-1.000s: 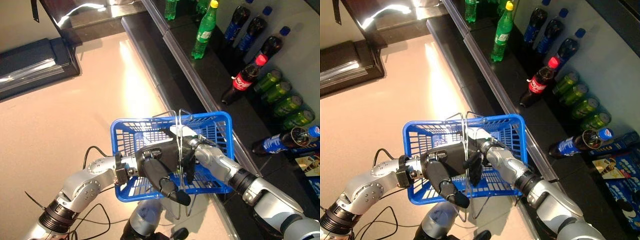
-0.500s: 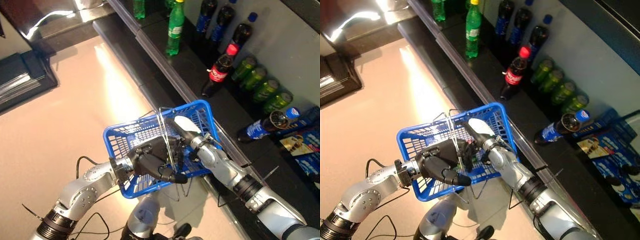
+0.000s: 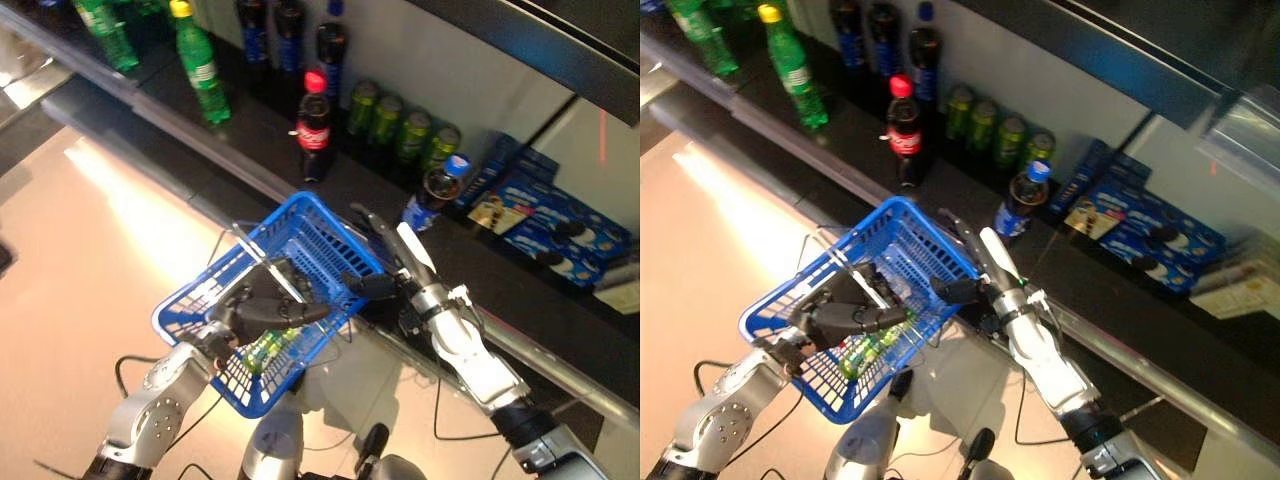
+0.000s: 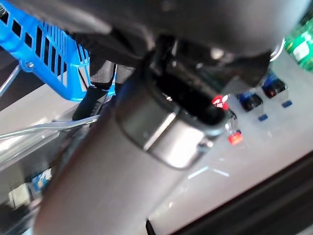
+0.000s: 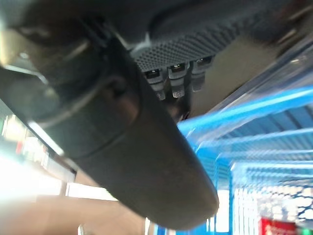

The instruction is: Pick up the drink and place into the basket.

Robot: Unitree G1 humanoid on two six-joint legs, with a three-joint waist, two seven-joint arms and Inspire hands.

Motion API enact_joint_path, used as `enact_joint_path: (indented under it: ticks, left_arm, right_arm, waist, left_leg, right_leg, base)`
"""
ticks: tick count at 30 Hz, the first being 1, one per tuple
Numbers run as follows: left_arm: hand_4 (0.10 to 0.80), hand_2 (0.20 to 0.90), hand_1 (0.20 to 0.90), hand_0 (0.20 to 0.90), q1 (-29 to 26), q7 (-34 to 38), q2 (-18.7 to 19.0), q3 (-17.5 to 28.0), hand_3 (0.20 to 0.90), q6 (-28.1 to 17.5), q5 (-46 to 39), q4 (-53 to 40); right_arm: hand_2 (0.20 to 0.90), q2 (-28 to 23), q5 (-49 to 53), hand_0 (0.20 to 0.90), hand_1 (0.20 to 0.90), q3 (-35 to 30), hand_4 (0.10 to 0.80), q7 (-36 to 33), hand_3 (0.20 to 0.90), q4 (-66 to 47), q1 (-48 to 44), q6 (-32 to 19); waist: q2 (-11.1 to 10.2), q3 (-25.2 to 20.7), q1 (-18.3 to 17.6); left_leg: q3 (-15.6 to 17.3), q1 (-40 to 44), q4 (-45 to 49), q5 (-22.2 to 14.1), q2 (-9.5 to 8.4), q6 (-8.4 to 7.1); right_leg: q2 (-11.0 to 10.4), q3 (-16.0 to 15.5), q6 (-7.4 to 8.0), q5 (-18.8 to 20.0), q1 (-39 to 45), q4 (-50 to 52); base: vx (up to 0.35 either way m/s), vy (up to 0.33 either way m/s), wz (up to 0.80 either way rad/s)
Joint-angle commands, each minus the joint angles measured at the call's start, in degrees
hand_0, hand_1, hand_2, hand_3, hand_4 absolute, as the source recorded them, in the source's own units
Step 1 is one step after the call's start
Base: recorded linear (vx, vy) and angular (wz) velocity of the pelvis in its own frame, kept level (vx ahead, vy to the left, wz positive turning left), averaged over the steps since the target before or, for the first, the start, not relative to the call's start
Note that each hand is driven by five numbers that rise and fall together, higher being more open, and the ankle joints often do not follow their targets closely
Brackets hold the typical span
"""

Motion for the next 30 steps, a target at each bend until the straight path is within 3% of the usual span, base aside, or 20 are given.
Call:
enact_joint_path:
  ticks: [1, 7, 14, 22, 30]
  left_arm:
    - [0.1, 0.3, 0.3, 0.3, -4.72, -5.15, -7.13, 5.1, 0.2, -19.35, -4.41, -4.36]
    - [0.1, 0.3, 0.3, 0.3, -0.5, -3.48, -8.97, 10.74, 0.2, -20.59, -2.86, 2.45]
    - [0.1, 0.3, 0.3, 0.3, 1.27, -1.81, -10.29, 14.61, 0.2, -18.95, -1.6, 13.26]
    - [0.1, 0.3, 0.3, 0.3, 1.5, -1.3, -11.34, 16.05, 0.2, -17.82, -0.28, 28.07]
    - [0.1, 0.3, 0.3, 0.3, -0.87, 0.3, -11.53, 14.56, 0.2, -18.14, 1.88, 43.38]
  right_arm:
    - [0.9, -1.23, 5.97, 0.9, 0.9, -1.4, 0.8, -0.67, 0.9, 1.0, 6.33, -7.56]
    - [0.9, -0.42, 9.46, 0.9, 0.9, -10.2, 0.8, -0.66, 0.9, 6.11, 13.4, -8.68]
    - [0.9, 2.43, 14.16, 0.9, 0.9, -18.13, 0.8, -2.42, 0.9, 17.51, 17.65, -9.43]
    - [0.9, 4.48, 18.51, 0.9, 0.9, -21.28, 0.8, -1.33, 0.9, 34.21, 19.16, -9.56]
    - [0.9, 4.75, 17.09, 0.9, 0.9, -21.43, 0.8, -0.46, 0.9, 46.87, 18.33, -8.92]
  waist:
    - [4.22, -21.08, -4.08]
    - [4.41, -20.61, -7.13]
    - [4.57, -20.37, -8.73]
    - [4.91, -20.36, -9.02]
    - [5.86, -20.59, -9.55]
  left_leg:
    - [1.49, 5.2, -1.47, -6.15, 1.49, -1.32]
    - [4.26, 6.34, -1.47, -7.05, 2.1, -1.13]
    - [4.89, 7.31, -1.47, -7.65, 2.33, -1.19]
    - [4.87, 7.82, -1.47, -8.08, 2.33, -1.44]
    - [4.7, 8.49, -1.47, -8.58, 1.99, -1.25]
  right_leg:
    - [1.0, -1.06, 0.5, 2.94, -1.88, -0.77]
    - [1.02, 0.27, 0.22, 2.96, -2.3, -0.77]
    - [1.23, 0.58, 0.02, 2.95, -2.04, -0.77]
    - [1.8, 0.27, -0.46, 2.64, -1.26, -0.77]
    - [1.8, 0.39, -0.66, 2.24, -0.7, -0.77]
  base:
    - [0.003, 0.02, -0.32]
    - [0.008, 0.011, -0.19]
    - [0.005, 0.0, -0.04]
    - [0.013, -0.004, 0.0]
    - [0.036, -0.011, 0.06]
